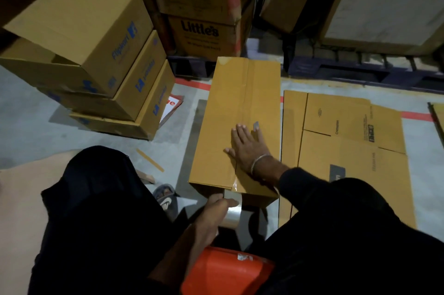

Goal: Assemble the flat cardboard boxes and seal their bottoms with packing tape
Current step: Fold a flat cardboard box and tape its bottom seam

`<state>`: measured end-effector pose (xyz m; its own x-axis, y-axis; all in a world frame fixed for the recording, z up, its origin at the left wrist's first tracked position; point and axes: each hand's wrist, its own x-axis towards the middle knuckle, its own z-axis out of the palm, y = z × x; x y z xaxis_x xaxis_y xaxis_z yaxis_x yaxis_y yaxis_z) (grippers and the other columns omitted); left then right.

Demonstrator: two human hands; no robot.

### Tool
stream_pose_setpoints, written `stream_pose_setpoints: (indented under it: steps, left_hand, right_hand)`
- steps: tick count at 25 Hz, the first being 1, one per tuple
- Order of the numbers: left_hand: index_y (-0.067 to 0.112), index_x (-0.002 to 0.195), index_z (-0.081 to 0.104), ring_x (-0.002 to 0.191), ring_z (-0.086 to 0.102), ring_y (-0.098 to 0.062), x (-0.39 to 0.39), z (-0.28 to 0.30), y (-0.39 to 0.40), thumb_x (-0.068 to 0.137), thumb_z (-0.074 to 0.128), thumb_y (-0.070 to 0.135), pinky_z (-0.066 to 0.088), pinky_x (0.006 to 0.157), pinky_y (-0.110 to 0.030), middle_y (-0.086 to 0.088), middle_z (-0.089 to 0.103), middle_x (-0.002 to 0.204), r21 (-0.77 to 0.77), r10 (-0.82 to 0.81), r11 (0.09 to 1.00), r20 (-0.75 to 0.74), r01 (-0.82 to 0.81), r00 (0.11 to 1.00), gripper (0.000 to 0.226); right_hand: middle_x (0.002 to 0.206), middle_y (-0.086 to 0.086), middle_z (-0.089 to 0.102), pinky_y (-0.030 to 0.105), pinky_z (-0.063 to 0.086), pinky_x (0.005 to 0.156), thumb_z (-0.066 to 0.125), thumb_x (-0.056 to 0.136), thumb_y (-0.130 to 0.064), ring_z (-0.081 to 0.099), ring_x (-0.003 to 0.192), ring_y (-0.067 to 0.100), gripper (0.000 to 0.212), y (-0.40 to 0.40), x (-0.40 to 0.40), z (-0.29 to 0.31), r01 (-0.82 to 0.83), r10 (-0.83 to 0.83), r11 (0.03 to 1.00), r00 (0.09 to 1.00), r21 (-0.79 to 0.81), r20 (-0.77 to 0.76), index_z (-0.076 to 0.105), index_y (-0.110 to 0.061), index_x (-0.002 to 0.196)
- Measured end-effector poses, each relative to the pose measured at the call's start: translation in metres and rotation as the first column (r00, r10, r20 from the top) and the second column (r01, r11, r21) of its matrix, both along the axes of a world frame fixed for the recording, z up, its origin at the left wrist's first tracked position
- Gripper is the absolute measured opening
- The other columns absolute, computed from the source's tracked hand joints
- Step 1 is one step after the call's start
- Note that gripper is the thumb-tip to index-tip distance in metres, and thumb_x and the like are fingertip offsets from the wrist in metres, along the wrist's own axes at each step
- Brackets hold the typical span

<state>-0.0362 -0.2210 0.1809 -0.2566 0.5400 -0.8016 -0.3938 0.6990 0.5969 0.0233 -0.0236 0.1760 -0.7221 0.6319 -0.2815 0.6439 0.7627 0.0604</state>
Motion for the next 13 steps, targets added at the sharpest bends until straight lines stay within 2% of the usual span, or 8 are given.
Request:
stream_pose_setpoints:
  steps: [2, 5, 8, 10, 13]
  left_hand:
    - [0.008, 0.106, 0.074, 0.089, 0.065, -0.023, 0.001, -0.004, 0.001, 0.072, 0.078, 0.027, 0.044, 0.074, -0.028, -0.009, 0.076, 0.096, 0.051, -0.051, 0.997, -0.031, 0.052, 0.998, 0.039]
    - [0.006, 0.107, 0.075, 0.075, 0.068, -0.010, -0.005, -0.001, 0.015, 0.095, 0.072, 0.011, 0.048, 0.063, -0.018, -0.005, 0.076, 0.092, 0.117, -0.085, 0.988, -0.116, 0.099, 0.990, 0.014]
    - [0.010, 0.116, 0.075, 0.094, 0.070, -0.017, -0.015, -0.005, 0.029, 0.099, 0.067, 0.009, 0.050, 0.071, -0.023, -0.005, 0.079, 0.107, 0.166, -0.070, 0.982, -0.144, 0.094, 0.987, 0.018]
    - [0.012, 0.117, 0.075, 0.097, 0.069, -0.019, -0.019, -0.007, 0.032, 0.100, 0.066, 0.013, 0.050, 0.077, -0.026, -0.007, 0.078, 0.112, 0.169, -0.074, 0.980, -0.161, 0.101, 0.984, 0.018]
    - [0.016, 0.119, 0.073, 0.099, 0.071, -0.016, -0.017, -0.007, 0.026, 0.102, 0.065, 0.016, 0.051, 0.083, -0.028, -0.002, 0.078, 0.112, 0.214, -0.099, 0.968, -0.159, 0.132, 0.982, 0.019]
  right_hand:
    - [0.172, 0.012, -0.005, 0.057, 0.000, 0.127, 0.003, 0.107, -0.054, 0.000, 0.160, 0.028, 0.073, -0.023, 0.010, -0.008, -0.013, 0.013, 1.000, 0.999, -0.018, -0.030, -0.005, -0.009, 0.164]
    - [0.172, 0.010, -0.008, 0.057, 0.006, 0.126, -0.006, 0.104, -0.055, -0.002, 0.160, 0.026, 0.075, -0.039, 0.017, -0.017, -0.040, 0.033, 0.997, 0.994, -0.065, -0.100, -0.006, -0.010, 0.164]
    - [0.172, 0.004, -0.012, 0.054, 0.005, 0.127, 0.001, 0.107, -0.055, -0.009, 0.159, 0.019, 0.071, -0.037, 0.024, -0.020, -0.093, 0.066, 0.981, 0.985, -0.171, -0.156, -0.007, -0.015, 0.165]
    - [0.172, 0.001, -0.012, 0.052, 0.001, 0.128, 0.009, 0.110, -0.050, -0.010, 0.159, 0.017, 0.065, -0.031, 0.031, -0.020, -0.144, 0.097, 0.958, 0.976, -0.247, -0.194, -0.006, -0.018, 0.165]
    - [0.172, 0.000, -0.012, 0.051, 0.000, 0.128, 0.011, 0.111, -0.048, -0.010, 0.159, 0.016, 0.064, -0.023, 0.038, -0.020, -0.196, 0.159, 0.958, 0.970, -0.211, -0.182, -0.008, -0.020, 0.165]
